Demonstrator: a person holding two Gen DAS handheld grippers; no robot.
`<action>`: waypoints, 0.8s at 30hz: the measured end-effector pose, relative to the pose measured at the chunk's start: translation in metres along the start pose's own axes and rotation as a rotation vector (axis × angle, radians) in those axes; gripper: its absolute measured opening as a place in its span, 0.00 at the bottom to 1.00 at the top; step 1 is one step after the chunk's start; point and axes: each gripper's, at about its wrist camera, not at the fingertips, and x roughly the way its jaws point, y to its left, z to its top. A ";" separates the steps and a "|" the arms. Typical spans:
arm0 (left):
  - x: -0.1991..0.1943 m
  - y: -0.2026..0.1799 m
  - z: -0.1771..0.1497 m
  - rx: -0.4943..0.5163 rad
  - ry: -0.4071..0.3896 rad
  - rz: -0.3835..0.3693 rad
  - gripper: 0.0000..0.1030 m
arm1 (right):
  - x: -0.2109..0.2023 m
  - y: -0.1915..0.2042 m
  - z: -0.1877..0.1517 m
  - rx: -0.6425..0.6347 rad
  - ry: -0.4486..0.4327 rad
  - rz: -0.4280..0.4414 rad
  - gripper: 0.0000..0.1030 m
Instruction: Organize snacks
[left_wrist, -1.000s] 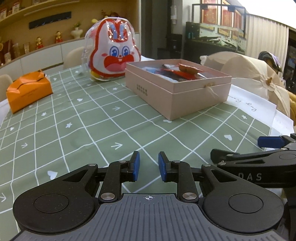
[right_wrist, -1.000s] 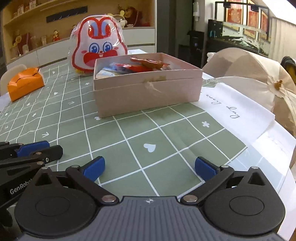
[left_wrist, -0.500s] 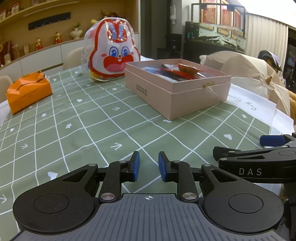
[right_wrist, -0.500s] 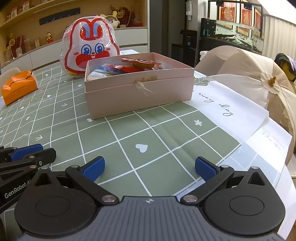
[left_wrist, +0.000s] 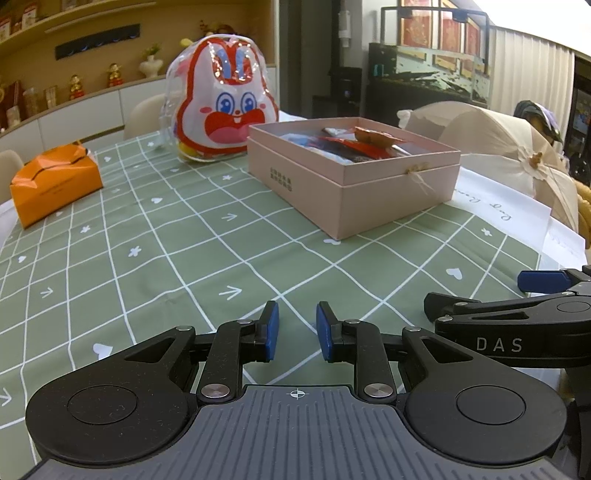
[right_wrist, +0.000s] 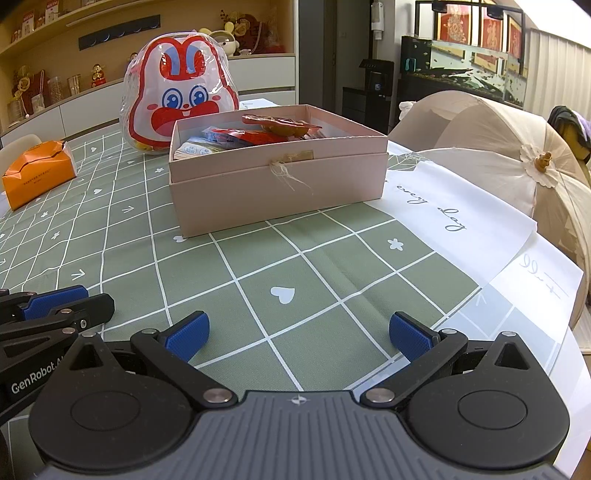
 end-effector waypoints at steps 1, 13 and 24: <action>0.000 0.000 0.000 0.000 0.000 -0.001 0.25 | 0.000 0.000 0.000 0.000 0.000 0.000 1.00; 0.000 -0.001 0.000 -0.001 0.000 0.000 0.25 | 0.000 0.000 0.000 0.000 0.000 0.000 1.00; 0.000 -0.001 0.000 0.005 0.000 -0.010 0.25 | 0.000 0.000 0.000 0.000 0.000 -0.001 1.00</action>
